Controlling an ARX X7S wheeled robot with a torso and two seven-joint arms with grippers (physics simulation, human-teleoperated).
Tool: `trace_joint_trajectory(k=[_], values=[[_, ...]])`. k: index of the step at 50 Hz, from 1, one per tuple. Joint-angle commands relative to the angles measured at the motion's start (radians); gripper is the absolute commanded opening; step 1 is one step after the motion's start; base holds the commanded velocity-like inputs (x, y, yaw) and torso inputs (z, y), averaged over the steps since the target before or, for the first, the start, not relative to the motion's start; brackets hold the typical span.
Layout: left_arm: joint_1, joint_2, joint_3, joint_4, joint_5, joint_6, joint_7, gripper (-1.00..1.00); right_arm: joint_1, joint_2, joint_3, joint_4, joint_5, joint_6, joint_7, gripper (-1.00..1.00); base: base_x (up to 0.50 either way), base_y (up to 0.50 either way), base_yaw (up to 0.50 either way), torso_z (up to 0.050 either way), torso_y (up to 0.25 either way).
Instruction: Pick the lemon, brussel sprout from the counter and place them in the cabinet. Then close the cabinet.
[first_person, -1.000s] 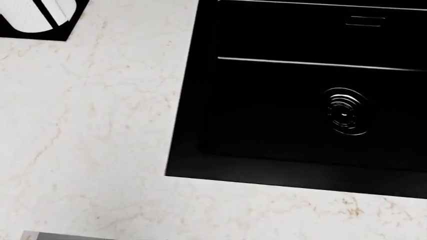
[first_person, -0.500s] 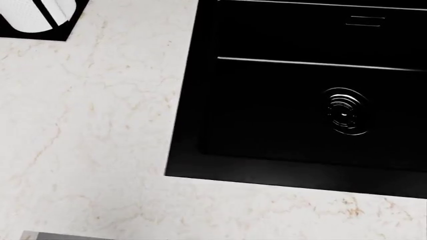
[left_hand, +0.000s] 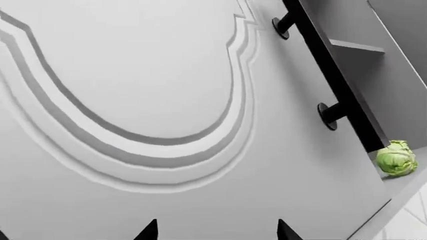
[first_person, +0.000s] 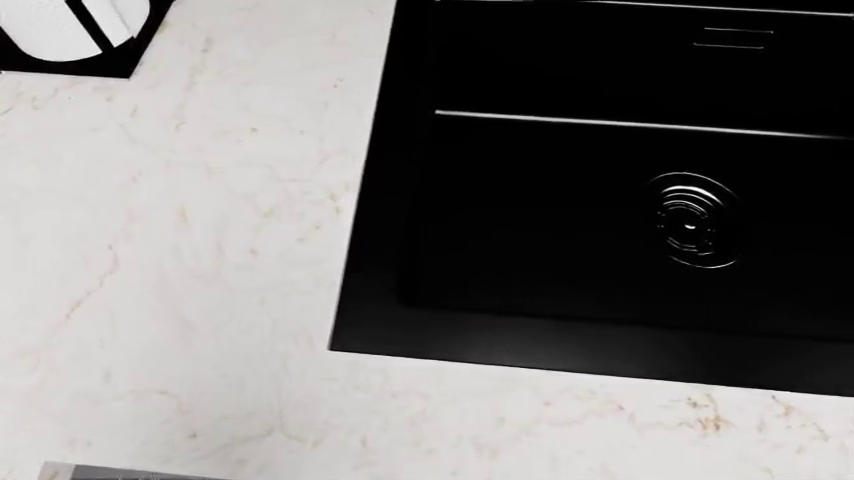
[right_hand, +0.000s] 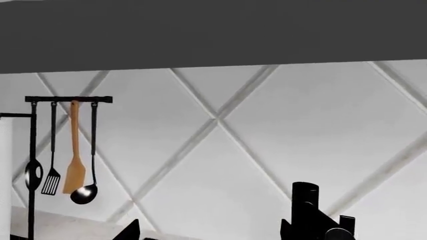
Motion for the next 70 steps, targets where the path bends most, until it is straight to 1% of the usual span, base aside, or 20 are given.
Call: trace_joint_trajectory(k=[1,6,12,27,39,43,45,51,58,66,70], values=[[0.0,0.001,0.026,-0.659,0.13,0.025,-0.09,1.0,-0.008,-0.004,0.012,-0.004,0.003,0.004,0.0,1.0,0.01,0.0,0.0,0.0,-0.25],[0.0,0.001,0.036,-0.662,0.119,0.031,-0.089,1.0,-0.013,-0.006,0.021,-0.006,0.006,0.008,-0.002,1.0,0.0,0.0,0.0,0.0,-0.25],[0.0,0.001,0.027,-0.667,0.117,0.038,-0.086,1.0,-0.018,-0.007,0.032,-0.006,0.01,0.011,-0.002,1.0,0.01,0.0,0.0,0.0,0.012],[0.0,0.001,-0.006,-0.648,0.168,0.037,-0.052,1.0,-0.017,-0.003,0.032,-0.003,0.009,0.012,-0.003,1.0,0.01,0.0,0.0,-0.005,0.24],[0.008,-0.004,0.017,-0.649,0.189,0.09,0.007,1.0,0.009,0.03,0.007,0.005,0.025,0.0,0.014,1.0,0.0,0.0,0.0,-0.006,0.25],[0.146,-0.106,0.01,-0.291,0.133,-0.055,-0.081,1.0,0.021,0.045,-0.008,0.008,0.029,-0.005,0.022,1.0,0.0,0.0,0.0,-0.007,0.25],[0.201,-0.146,-0.001,-0.156,0.101,-0.108,-0.115,1.0,0.028,0.053,-0.02,0.01,0.03,-0.009,0.026,1.0,0.0,0.0,0.0,-0.008,0.25],[0.313,-0.226,-0.002,0.127,0.035,-0.21,-0.165,1.0,0.065,0.082,-0.082,0.019,0.028,-0.035,0.043,1.0,0.0,0.0,0.0,-0.01,0.227],[0.399,-0.29,0.0,0.349,-0.02,-0.276,-0.199,1.0,0.101,0.092,-0.155,0.024,0.006,-0.063,0.052,1.0,0.0,0.0,0.0,-0.018,0.12],[0.508,-0.374,-0.015,0.593,-0.073,-0.303,-0.247,1.0,0.17,0.113,-0.262,0.032,-0.009,-0.103,0.08,1.0,0.0,0.0,0.0,0.0,0.0],[0.548,-0.402,-0.015,0.667,-0.088,-0.314,-0.264,1.0,0.218,0.122,-0.33,0.043,-0.014,-0.124,0.104,1.0,0.0,0.0,0.0,0.0,0.0]])
